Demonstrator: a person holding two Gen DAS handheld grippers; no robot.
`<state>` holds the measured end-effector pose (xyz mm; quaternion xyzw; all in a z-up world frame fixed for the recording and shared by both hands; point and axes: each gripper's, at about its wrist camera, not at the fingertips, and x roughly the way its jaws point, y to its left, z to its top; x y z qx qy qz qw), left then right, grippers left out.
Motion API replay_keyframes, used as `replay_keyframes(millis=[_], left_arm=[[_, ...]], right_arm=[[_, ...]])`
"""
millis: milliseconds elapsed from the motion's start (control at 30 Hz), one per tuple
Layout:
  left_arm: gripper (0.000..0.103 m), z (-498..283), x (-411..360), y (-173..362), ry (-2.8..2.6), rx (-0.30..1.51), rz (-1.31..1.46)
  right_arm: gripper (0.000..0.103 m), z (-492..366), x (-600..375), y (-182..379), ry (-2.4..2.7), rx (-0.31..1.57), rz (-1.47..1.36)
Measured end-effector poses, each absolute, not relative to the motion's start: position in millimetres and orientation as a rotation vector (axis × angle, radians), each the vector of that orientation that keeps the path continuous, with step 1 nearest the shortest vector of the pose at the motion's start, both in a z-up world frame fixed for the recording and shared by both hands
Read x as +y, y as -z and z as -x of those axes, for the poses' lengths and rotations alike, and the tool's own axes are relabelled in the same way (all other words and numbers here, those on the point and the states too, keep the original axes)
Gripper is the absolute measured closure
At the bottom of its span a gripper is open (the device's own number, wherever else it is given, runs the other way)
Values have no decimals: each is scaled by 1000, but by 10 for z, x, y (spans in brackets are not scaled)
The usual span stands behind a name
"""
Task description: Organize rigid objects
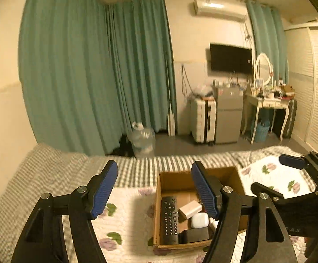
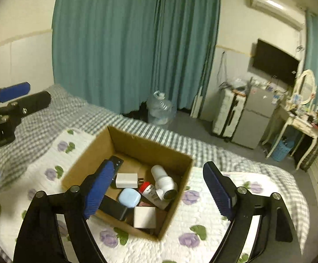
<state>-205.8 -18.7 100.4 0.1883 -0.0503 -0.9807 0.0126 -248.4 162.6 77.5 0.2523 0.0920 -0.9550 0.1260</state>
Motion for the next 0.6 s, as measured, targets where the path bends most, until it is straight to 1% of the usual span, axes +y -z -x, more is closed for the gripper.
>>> replay_keyframes(millis=[33, 167, 267, 300, 433, 600], left_arm=[[29, 1974, -204, -1078, 3062, -153, -562], [27, 1545, -246, -1397, 3076, -156, -440], [26, 1282, -281, -1546, 3087, -159, -367], [26, 1195, -284, -1591, 3094, -165, -346], [25, 962, -282, -1650, 3099, -181, -289], [25, 761, -274, -1522, 3114, -153, -253]], right_arm=[[12, 2330, 1653, -898, 2797, 254, -711], [9, 1906, 1729, -1230, 2824, 214, -653], [1, 1610, 1778, -1444, 2867, 199, -592], [0, 1523, 1785, -1494, 2881, 200, -577], [0, 1200, 1843, -1620, 2956, 170, -570], [0, 975, 1881, -1456, 2947, 61, -556]])
